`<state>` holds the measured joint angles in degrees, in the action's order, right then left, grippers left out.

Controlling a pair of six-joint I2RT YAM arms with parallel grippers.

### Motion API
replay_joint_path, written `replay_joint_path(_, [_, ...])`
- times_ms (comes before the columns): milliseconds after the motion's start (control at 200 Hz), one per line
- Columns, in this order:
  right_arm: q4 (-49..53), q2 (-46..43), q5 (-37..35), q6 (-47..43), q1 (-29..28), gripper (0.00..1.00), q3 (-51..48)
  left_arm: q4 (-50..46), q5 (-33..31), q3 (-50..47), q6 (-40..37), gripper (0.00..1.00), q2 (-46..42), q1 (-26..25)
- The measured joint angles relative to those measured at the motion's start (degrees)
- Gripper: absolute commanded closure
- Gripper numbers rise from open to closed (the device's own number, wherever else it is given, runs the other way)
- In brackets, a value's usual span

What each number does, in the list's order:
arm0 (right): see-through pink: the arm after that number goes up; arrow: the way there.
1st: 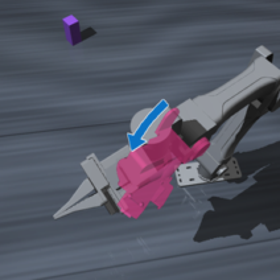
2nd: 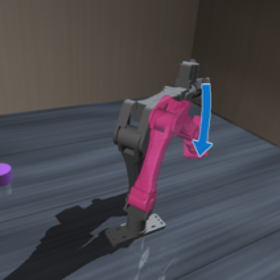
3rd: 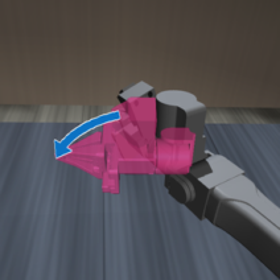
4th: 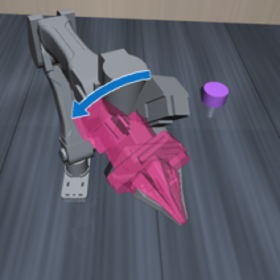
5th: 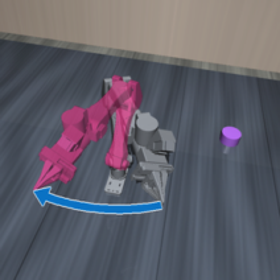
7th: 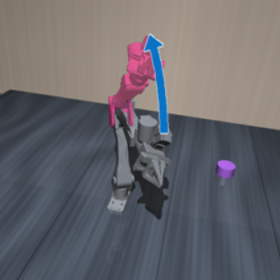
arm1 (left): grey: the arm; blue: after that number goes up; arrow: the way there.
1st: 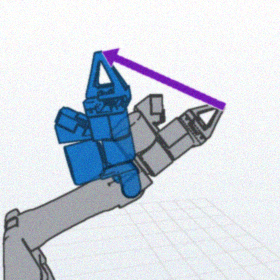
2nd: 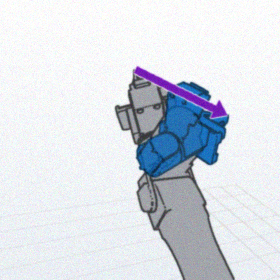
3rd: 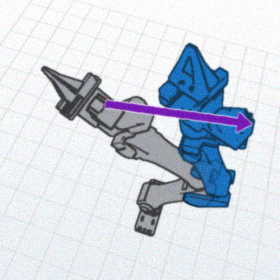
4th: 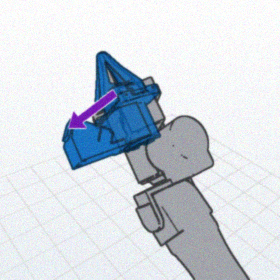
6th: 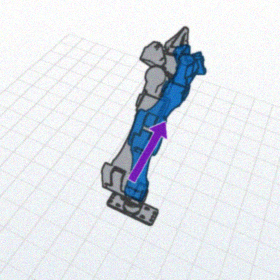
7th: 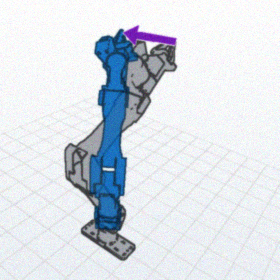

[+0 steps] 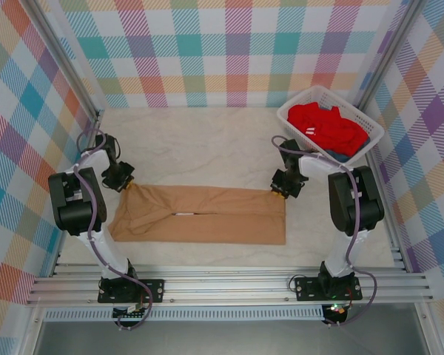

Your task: Fold and stack the t-shirts

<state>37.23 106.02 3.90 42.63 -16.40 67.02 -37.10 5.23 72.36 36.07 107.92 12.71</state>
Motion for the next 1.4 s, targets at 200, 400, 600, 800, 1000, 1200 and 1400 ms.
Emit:
replay_joint_path(200, [1.36,1.01,-0.76,-1.33,0.0,0.86,1.33,-0.24,-1.31,0.9,-0.81,1.0,1.11,0.09])
replay_joint_path(400, [2.05,1.38,-1.66,-2.03,0.0,0.87,2.08,-0.61,-3.21,3.34,-1.03,1.0,1.09,0.2])
replay_joint_path(600, [2.75,2.16,-1.75,-2.82,0.0,0.86,3.02,-3.04,-5.01,5.49,-1.86,1.0,1.01,0.59])
replay_joint_path(800, [2.86,2.71,-1.7,-3.04,0.02,0.84,3.87,-4.61,-5.38,7.91,-3.82,0.9,2.12,0.72])
replay_joint_path(1000, [2.95,3.1,-1.42,-4.37,0.2,0.81,5.01,-5.49,-5.4,9.07,-5.01,0.57,2.91,0.72])
replay_joint_path(1200, [2.93,3.13,-1.2,-5.95,0.26,0.8,7.08,-8.9,-7.61,6.08,-4.17,0.6,-3.34,-0.42])
replay_joint_path(1400, [2.91,3.13,-0.26,-7.06,0.26,0.81,8.44,-10.62,-7.3,-4.85,-2.75,0.67,-18.34,-5.57])
